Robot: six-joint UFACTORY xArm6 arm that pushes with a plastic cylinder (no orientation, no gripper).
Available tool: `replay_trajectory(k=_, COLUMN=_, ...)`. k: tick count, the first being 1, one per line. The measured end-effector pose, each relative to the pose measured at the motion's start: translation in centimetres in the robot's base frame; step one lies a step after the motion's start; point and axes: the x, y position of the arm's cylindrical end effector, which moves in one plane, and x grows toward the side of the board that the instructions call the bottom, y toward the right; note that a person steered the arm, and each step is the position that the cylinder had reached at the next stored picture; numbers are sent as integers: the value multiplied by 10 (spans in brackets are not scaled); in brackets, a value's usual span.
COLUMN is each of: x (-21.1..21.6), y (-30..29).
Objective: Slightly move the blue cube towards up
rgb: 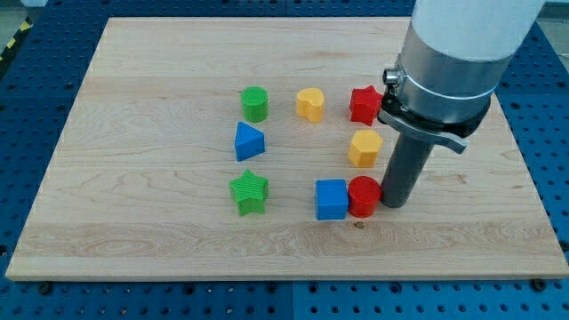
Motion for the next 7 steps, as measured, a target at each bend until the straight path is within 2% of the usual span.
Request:
replay_trajectory(k=3, x=-8, y=-68)
replay_trajectory(k=4, x=-9, y=-13)
replay_trajectory(k=5, x=26, y=-5)
replay_trajectory(k=6, x=58, y=-55)
replay_trajectory(k=7, x=62, y=-102)
